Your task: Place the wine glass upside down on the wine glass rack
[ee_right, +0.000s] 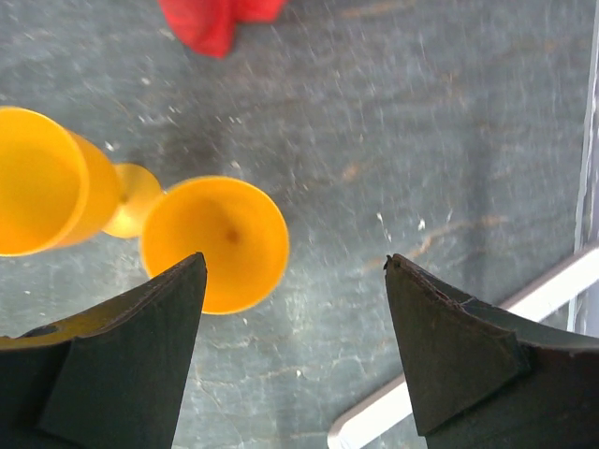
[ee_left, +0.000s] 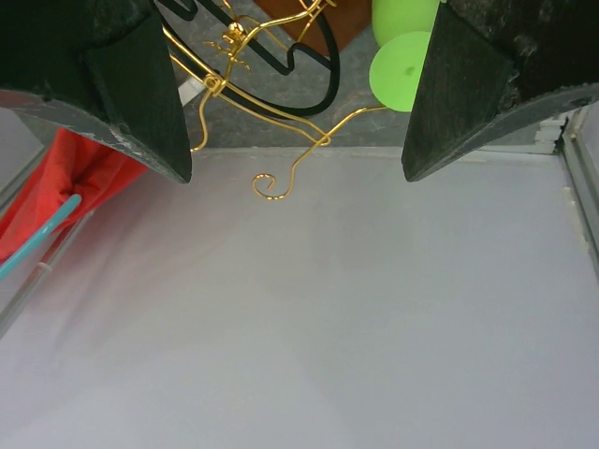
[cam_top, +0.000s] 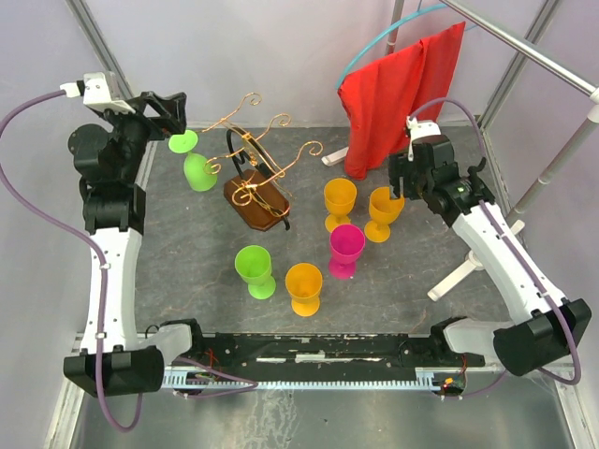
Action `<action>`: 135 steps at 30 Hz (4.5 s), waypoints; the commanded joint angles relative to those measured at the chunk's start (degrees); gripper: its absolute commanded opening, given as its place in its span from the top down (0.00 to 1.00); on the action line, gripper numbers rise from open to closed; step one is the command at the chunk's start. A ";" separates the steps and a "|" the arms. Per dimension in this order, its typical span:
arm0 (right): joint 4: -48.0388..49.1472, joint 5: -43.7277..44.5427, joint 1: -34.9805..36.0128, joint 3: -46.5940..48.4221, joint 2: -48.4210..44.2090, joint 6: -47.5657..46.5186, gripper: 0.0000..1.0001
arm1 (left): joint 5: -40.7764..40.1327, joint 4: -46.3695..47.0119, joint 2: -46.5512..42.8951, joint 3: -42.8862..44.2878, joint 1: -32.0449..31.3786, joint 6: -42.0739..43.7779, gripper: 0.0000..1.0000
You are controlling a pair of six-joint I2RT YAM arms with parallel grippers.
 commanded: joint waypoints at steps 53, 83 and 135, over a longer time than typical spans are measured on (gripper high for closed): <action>2.38 -3.99 -6.06 2.25 -5.65 -5.93 0.99 | -9.95 -13.39 8.55 12.03 -0.22 -28.72 0.01; 81.54 -14.88 21.77 9.34 16.24 -28.87 0.99 | -10.55 -13.44 3.15 1.66 -4.46 -76.96 0.03; 85.98 -15.48 36.09 16.15 30.39 -30.90 0.99 | -9.16 -3.54 2.74 -7.09 -7.85 -81.90 0.72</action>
